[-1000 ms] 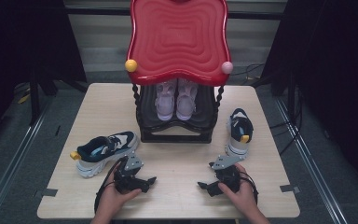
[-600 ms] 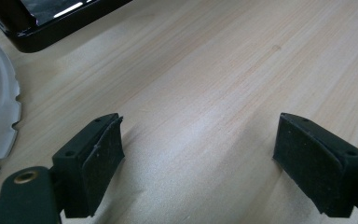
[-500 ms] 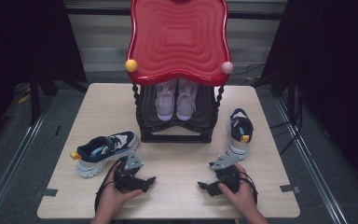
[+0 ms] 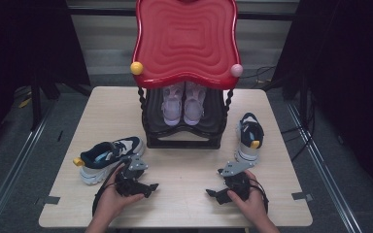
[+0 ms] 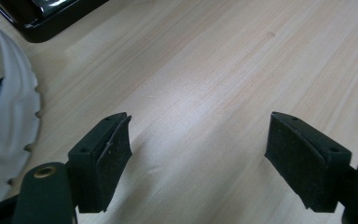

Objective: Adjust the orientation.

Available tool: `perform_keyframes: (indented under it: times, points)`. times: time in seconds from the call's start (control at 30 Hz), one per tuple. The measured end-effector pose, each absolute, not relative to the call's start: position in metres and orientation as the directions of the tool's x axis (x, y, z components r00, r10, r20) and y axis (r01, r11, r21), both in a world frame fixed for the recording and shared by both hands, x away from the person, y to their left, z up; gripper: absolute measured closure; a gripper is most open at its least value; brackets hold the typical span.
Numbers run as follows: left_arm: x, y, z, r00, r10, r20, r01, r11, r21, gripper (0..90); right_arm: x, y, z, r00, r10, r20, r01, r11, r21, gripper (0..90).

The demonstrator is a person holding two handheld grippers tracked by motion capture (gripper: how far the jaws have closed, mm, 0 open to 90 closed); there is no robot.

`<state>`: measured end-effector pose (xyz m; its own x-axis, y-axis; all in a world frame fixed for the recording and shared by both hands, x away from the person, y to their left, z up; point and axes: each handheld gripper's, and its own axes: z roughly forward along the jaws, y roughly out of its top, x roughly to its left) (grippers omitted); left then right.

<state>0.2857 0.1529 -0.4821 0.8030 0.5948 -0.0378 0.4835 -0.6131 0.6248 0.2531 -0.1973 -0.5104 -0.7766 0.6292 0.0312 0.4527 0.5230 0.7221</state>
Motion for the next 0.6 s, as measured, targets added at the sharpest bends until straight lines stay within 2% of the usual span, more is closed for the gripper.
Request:
perform_keyframes:
  times: [0.3,0.6]
  points:
    - [0.292,0.155,-0.469,0.822,0.569,-0.032,0.486,-0.671,0.560,22.7,0.253,-0.197,-0.510,-0.777,0.629,0.031,0.453,0.523,0.722,12.4]
    - [0.294,0.163,-0.450,0.810,0.585,-0.020,0.490,-0.659,0.570,22.8,0.253,-0.197,-0.510,-0.777,0.629,0.031,0.452,0.522,0.723,12.4]
